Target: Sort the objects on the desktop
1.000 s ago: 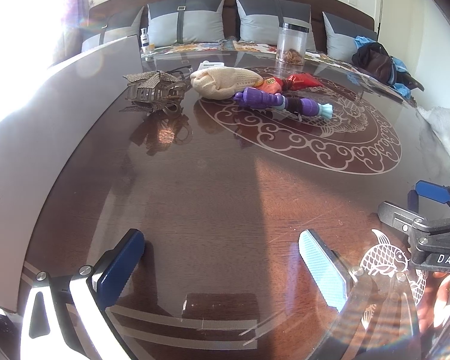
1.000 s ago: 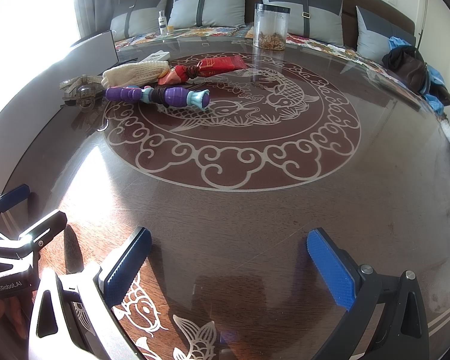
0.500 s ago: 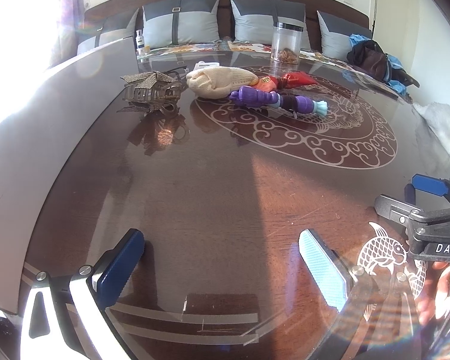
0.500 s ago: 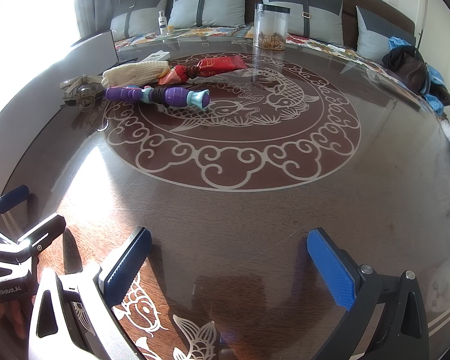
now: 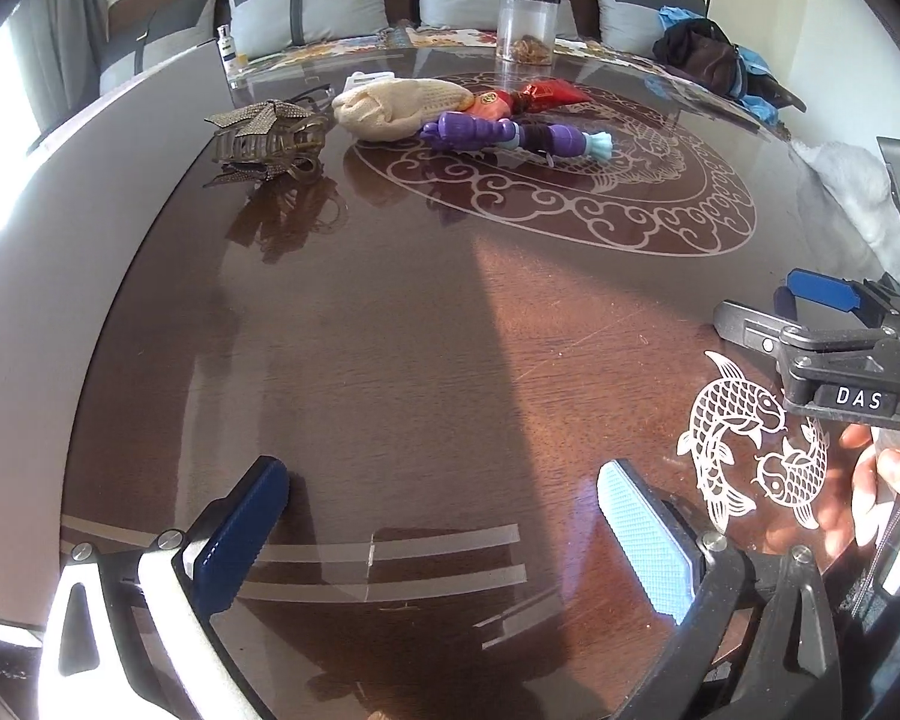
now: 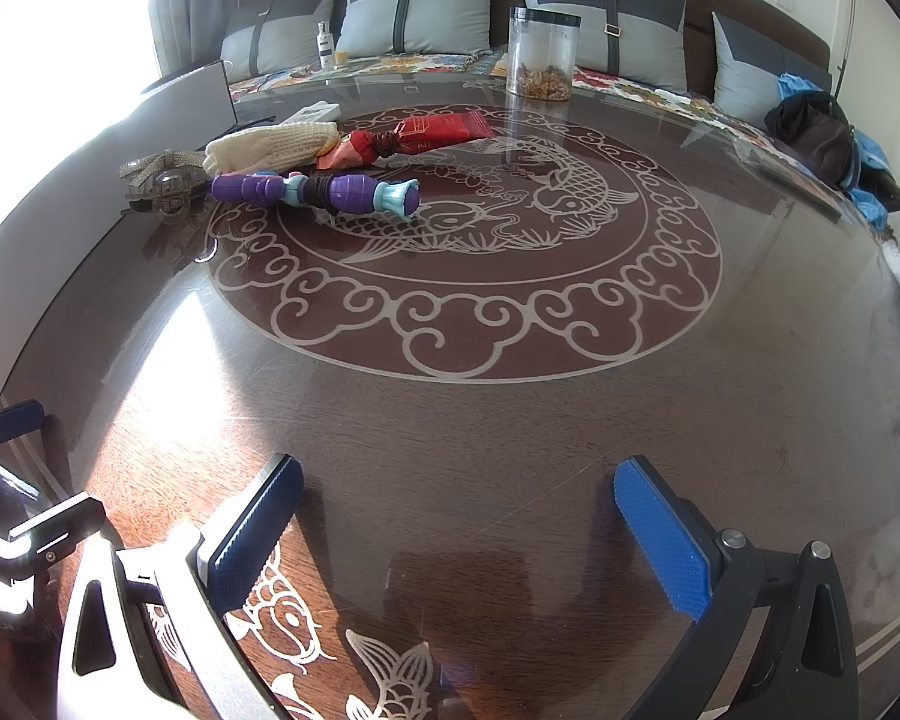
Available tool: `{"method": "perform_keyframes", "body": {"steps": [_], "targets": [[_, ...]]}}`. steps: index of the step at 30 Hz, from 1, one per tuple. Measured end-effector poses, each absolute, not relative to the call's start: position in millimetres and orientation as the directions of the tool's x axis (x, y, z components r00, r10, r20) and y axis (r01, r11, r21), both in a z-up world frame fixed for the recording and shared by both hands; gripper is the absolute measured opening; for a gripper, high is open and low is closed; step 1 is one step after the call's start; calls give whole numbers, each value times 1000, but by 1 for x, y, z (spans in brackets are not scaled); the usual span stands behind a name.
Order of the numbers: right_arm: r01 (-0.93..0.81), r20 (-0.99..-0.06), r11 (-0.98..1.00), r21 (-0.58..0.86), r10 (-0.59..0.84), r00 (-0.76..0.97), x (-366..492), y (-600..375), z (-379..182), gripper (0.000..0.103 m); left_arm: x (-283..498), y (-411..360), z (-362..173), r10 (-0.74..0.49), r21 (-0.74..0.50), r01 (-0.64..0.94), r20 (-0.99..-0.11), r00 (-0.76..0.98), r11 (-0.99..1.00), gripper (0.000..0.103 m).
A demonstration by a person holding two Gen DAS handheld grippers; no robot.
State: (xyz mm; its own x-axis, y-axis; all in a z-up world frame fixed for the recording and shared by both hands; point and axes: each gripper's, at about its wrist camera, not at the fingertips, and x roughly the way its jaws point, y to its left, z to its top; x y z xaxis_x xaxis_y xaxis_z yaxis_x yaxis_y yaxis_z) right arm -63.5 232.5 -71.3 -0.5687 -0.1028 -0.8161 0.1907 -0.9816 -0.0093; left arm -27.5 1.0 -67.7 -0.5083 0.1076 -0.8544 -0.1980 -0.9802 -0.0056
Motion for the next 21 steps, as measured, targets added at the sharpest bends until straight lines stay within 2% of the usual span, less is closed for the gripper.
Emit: {"method": "perform_keyframes", "body": {"steps": [21], "targets": [[191, -816, -982, -9, -103, -569, -64, 232, -71, 103, -21, 1, -68, 59, -1, -108, -842, -537, -994, 103]]}}
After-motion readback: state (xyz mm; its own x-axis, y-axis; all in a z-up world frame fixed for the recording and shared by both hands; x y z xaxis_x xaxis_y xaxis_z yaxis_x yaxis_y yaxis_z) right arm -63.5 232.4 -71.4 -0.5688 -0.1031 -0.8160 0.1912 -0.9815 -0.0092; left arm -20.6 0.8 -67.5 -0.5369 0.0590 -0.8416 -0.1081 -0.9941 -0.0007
